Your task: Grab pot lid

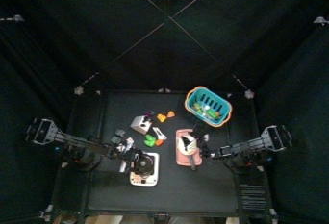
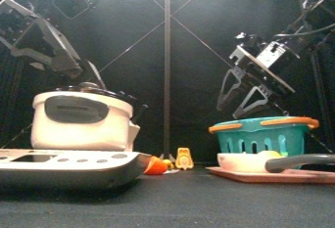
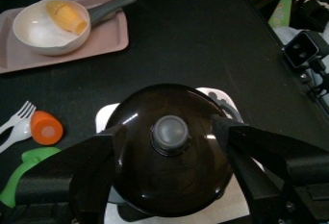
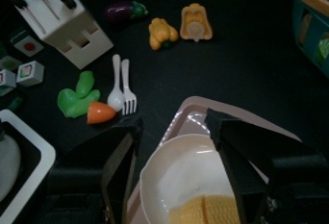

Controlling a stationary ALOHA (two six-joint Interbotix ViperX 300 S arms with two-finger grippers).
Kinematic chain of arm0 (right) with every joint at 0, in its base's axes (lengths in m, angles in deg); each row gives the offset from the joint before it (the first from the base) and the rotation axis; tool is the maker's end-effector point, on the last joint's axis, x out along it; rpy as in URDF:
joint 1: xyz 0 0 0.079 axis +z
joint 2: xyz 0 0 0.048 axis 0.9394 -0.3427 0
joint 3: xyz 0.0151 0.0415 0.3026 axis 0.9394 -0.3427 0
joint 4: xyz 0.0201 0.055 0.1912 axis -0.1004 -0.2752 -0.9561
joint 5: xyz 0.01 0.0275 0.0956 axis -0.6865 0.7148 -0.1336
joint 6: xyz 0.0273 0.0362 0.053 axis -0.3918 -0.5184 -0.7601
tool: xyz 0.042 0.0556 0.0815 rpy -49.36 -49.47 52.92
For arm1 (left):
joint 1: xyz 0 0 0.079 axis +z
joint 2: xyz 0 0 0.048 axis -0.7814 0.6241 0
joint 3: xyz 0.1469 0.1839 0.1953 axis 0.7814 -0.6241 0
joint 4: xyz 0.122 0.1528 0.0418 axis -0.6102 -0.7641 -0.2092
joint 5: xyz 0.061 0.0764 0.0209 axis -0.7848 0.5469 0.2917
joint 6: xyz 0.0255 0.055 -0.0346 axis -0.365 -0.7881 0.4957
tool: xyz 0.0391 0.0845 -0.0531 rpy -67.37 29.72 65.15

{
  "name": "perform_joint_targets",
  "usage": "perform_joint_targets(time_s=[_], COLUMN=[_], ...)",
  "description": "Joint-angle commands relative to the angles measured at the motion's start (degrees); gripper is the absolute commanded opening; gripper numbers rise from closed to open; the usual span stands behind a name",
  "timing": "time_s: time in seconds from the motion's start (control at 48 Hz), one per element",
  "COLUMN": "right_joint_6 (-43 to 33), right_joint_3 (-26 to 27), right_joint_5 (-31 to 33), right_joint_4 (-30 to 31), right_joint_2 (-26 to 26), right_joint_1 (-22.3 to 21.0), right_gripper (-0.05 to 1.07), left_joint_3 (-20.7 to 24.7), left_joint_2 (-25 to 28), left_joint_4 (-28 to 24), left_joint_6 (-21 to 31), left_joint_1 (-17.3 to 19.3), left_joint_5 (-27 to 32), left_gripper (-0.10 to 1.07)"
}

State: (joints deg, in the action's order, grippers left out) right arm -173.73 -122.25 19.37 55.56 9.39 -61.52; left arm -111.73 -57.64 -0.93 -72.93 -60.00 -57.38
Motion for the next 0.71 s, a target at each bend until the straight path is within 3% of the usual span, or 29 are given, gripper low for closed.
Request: perform_joint_targets(time_s=[0.0, 0.375, 0.688], right_joint_6=[-0.09, -0.09, -0.09], right_joint_3=[0.35, -0.18, -0.44], right_joint_5=[0.18, 0.18, 0.26], right_joint_4=[-0.09, -1.05, -1.05], right_joint_2=[0.53, 0.44, 0.44], right_joint_1=[-0.18, 0.26, -0.09], right_gripper=[0.89, 0.89, 0.89], left_joint_3=[1.32, 1.58, 2.11], left_joint_2=[0.44, 2.81, 3.96], left_joint_4=[0.97, 2.81, 2.81], left_joint_6=[-0.09, -0.18, -0.18], left_joint_1=[0.18, 0.18, 0.26], left_joint_5=[-0.18, -0.09, -0.09], left_gripper=[1.03, 0.91, 0.89])
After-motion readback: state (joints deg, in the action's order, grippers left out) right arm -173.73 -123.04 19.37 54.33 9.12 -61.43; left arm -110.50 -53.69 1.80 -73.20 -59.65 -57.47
